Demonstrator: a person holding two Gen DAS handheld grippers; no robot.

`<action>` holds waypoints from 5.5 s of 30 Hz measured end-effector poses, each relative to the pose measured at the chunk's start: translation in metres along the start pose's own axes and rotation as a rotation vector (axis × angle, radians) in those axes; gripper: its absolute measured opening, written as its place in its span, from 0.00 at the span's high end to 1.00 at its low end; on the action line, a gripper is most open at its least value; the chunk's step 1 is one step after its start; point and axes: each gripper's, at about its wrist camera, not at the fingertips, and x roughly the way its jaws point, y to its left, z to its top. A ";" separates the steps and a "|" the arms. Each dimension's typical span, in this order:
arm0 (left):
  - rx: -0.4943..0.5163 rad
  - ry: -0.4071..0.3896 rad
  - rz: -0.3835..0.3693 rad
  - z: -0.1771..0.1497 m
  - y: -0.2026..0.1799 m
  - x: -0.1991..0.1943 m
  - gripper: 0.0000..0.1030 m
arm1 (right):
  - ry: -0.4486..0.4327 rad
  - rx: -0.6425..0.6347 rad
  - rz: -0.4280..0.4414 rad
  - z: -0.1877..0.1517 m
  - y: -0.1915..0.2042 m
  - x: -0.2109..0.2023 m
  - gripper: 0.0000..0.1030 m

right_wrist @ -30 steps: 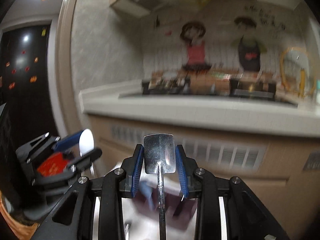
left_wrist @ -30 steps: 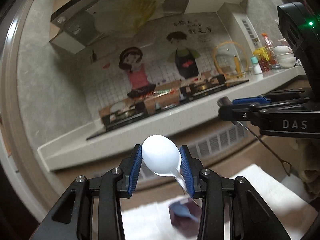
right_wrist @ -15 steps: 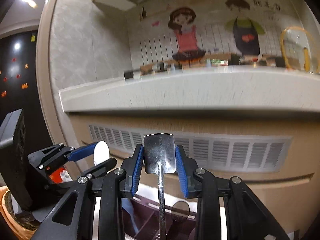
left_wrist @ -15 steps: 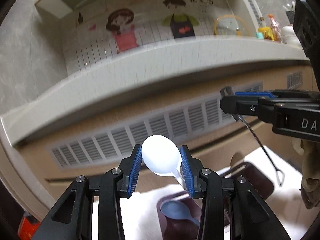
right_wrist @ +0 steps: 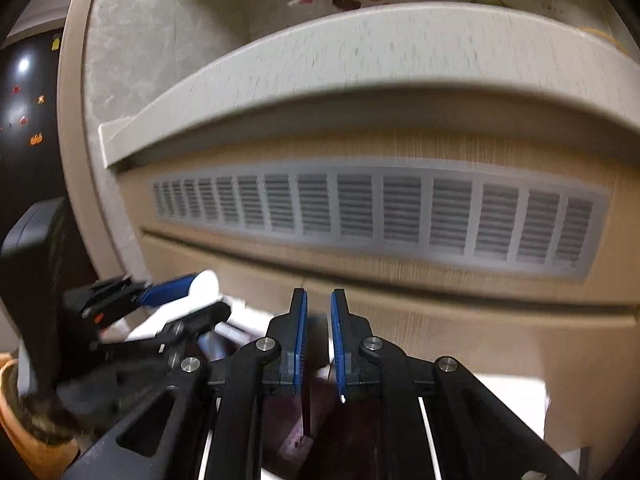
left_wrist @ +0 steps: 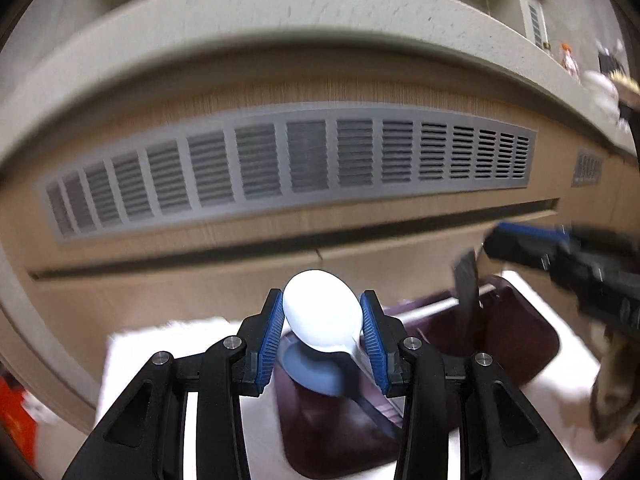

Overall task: Organize utensils
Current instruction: 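Carry the white spoon and gray spatula over the caddy and release both, then reach the left tool to a metal spoon while the right tool approaches the wooden spoon, then grasp the white-ball-handled metal spoon with the left tool and lift it, then grasp the wooden spoon by its handle with the right tool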

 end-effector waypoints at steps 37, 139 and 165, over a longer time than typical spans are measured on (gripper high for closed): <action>-0.281 0.475 0.141 -0.124 -0.017 -0.036 0.58 | 0.345 -0.072 -0.017 -0.160 0.066 -0.092 0.51; -0.294 0.018 0.098 -0.129 0.049 -0.204 0.78 | 0.433 -0.141 0.000 -0.128 0.111 -0.057 0.73; -0.242 0.048 0.058 -0.113 0.010 -0.207 0.78 | 0.394 -0.231 0.097 -0.109 0.106 -0.071 0.75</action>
